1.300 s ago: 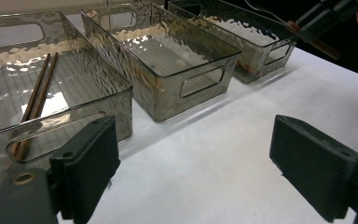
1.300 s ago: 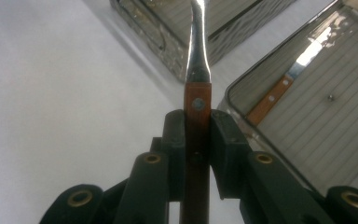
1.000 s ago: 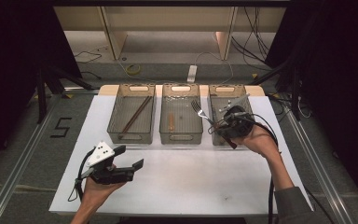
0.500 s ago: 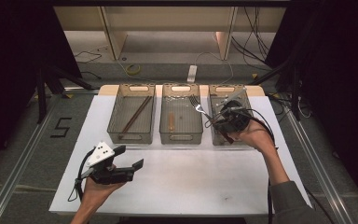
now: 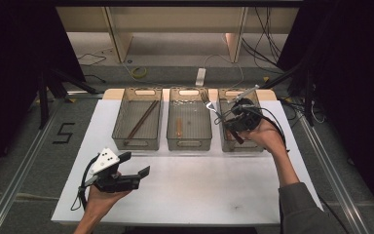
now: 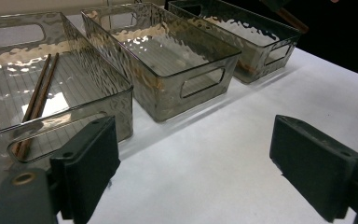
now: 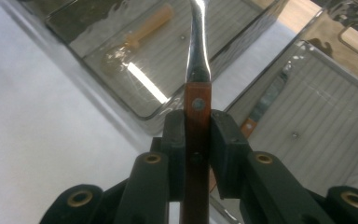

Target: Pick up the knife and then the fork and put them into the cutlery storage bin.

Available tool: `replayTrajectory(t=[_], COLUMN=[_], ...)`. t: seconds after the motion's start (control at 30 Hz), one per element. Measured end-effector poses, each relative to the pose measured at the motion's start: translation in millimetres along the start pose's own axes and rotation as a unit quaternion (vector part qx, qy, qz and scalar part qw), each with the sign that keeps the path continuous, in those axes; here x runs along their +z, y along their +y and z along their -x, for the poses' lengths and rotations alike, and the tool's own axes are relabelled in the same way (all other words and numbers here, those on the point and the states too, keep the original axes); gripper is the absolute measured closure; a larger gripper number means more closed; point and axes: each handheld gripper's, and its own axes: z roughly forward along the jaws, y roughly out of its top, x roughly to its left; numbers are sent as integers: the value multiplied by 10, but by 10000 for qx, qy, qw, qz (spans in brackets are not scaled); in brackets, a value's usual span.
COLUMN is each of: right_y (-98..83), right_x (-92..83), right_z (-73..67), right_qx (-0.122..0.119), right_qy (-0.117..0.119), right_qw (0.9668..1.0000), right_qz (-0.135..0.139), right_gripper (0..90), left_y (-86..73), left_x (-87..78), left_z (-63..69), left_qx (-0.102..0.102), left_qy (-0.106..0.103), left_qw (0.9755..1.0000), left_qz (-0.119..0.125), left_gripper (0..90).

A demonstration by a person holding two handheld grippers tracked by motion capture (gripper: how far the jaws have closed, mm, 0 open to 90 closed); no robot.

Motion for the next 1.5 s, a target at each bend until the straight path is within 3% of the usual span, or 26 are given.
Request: replayTrajectory(t=[0.5, 1.5], right_y=[-25, -60], right_x=[62, 260], right_z=[259, 595], right_qx=[365, 1088], right_qy=[-367, -620], right_qw=[9987, 9920], right_qz=[-7, -149], right_gripper=[773, 773], left_y=[-2, -4], left_x=[4, 1], left_z=[1, -1], left_qx=[-14, -35], left_qy=[-4, 3], left_qw=[10000, 10000], left_qz=[-5, 4], left_gripper=[149, 148])
